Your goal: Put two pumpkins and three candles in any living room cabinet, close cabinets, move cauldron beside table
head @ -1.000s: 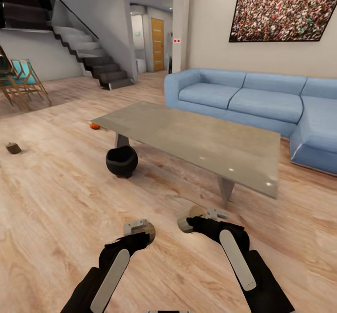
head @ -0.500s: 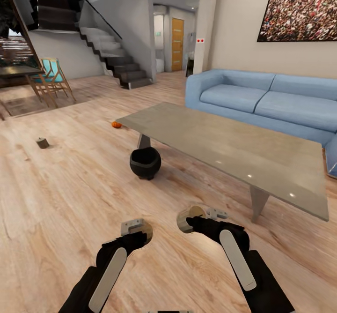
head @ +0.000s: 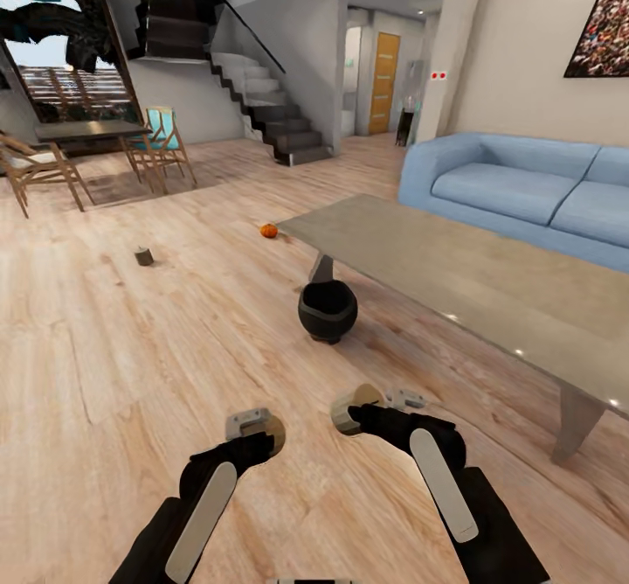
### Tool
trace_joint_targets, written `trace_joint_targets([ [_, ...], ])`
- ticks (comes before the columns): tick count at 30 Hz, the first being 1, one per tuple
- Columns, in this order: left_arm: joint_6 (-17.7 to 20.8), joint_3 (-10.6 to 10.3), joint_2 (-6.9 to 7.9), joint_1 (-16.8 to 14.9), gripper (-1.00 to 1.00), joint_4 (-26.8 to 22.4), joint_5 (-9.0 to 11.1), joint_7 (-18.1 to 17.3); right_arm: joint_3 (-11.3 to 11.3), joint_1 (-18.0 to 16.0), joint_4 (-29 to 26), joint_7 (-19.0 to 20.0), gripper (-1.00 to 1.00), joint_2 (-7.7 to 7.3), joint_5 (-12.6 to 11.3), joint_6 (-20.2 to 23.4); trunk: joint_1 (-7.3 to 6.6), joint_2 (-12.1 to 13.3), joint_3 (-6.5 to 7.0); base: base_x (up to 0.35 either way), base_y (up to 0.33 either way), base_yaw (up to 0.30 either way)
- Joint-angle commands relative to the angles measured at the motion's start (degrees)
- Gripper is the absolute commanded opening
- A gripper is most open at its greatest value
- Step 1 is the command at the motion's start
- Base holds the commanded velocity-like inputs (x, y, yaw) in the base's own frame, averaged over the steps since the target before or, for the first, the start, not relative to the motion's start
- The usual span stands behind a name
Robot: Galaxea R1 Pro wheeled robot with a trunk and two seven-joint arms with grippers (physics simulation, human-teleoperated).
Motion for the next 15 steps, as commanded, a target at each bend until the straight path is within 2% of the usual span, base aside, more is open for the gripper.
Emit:
trace_joint_targets([
  [1, 0.00, -0.08, 0.00, -0.05, -1.00, -0.03, 0.55, 0.56, 0.02, -0.03, -0.09, -0.60, -1.00, 0.00, -0.66, 0.06, 0.00, -0.02, -0.05, 0.176, 0.262, 0.292],
  [15, 0.00, -0.03, 0.00, -0.05, -1.00, 0.12, 0.55, 0.55, 0.09, -0.03, -0.09, -0.62, -1.00, -0.04, -0.57, 0.06, 0.00, -0.02, -0.05, 0.179, 0.262, 0.292],
])
